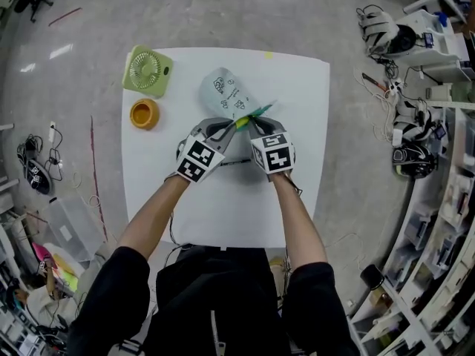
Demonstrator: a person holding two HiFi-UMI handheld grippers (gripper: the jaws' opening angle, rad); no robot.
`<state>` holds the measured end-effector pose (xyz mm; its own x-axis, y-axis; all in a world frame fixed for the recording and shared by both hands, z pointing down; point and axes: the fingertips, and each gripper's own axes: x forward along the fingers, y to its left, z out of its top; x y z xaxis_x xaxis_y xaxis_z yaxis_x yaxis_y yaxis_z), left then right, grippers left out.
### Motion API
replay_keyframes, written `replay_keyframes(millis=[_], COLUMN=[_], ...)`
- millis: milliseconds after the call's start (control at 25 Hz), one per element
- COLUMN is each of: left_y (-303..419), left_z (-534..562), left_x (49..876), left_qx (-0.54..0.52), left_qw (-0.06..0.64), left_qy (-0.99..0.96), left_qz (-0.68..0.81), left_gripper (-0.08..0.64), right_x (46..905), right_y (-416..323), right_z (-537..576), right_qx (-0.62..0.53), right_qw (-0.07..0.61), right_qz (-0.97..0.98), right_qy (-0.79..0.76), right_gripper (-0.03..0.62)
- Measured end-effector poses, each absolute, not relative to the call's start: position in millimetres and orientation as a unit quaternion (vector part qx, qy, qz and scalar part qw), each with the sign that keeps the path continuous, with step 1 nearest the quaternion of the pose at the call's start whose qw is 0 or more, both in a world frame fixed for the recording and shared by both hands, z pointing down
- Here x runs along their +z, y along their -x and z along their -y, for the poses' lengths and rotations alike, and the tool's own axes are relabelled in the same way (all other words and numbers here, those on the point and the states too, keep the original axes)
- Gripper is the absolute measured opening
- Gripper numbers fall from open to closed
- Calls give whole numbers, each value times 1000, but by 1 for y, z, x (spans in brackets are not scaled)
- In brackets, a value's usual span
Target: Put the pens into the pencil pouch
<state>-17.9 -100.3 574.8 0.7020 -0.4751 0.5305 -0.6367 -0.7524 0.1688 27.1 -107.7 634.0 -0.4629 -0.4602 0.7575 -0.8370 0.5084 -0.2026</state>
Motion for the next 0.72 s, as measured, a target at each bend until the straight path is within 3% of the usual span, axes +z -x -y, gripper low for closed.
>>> replay_keyframes(millis=[480, 720], left_y=[9, 13], left_z=[103, 107], left_x=[563, 562], left_qx=[205, 204], left_qw=[193, 199], left_qy=[-913, -909], left_qz=[295, 303], left_gripper=[40, 40], right_x=[622, 625], right_y=[-10, -6], right_z=[129, 126], right_qx=[249, 247], right_qw=[293, 293], right_qz=[825, 827], right_qy=[-414, -411], right_gripper=[58, 125])
